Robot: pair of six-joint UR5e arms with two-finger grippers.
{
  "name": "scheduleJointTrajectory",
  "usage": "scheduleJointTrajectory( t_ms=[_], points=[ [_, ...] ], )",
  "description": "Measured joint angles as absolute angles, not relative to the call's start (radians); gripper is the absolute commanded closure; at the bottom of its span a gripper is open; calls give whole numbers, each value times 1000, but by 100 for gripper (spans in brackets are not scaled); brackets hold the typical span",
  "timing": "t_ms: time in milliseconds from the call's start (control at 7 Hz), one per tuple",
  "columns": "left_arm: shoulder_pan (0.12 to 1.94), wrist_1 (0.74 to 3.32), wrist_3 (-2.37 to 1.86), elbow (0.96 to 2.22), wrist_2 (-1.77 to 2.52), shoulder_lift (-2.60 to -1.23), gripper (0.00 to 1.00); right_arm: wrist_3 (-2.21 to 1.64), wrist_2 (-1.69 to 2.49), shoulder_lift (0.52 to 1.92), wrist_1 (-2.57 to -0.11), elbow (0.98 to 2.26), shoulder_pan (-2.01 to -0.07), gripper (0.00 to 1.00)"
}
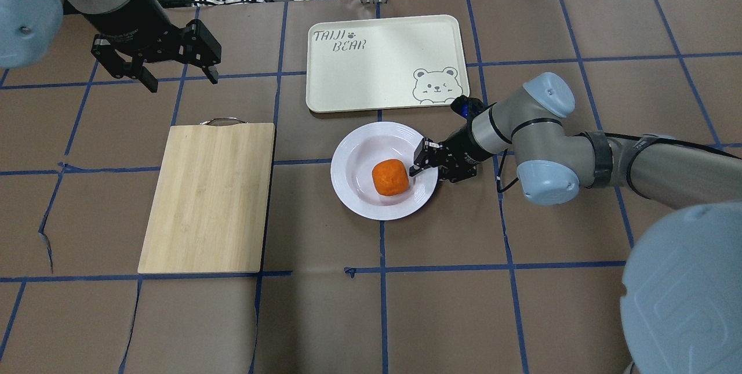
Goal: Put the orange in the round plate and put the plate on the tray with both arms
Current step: 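Lower the right gripper to the plate rim and grip the rim, then slide the plate with the right gripper onto the bear tray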
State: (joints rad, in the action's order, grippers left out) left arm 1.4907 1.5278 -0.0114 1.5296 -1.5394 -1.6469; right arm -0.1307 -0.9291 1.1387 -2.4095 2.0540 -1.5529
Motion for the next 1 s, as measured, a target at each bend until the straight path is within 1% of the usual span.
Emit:
scheduleJointTrajectory(
  t_ms=[143,571,857,1000],
  points=[
    [1491,1528,-11,1530,-1535,-1643,0,-169,-942,1139,-2414,2049,-1566,82],
    [1488,1528,-10,1533,-1536,-1639,0,-303,-1034,1146,-2411,1974,-1645,83],
    [1488,1528,-10,1543,-1537,-1635,0,-333,-1044,1164,-2309,1868,-1638,84],
    [1489,1528,-10,1547,-1537,-1632,0,-337,-1045,1162,-2230,1776,-1627,84]
  ],
)
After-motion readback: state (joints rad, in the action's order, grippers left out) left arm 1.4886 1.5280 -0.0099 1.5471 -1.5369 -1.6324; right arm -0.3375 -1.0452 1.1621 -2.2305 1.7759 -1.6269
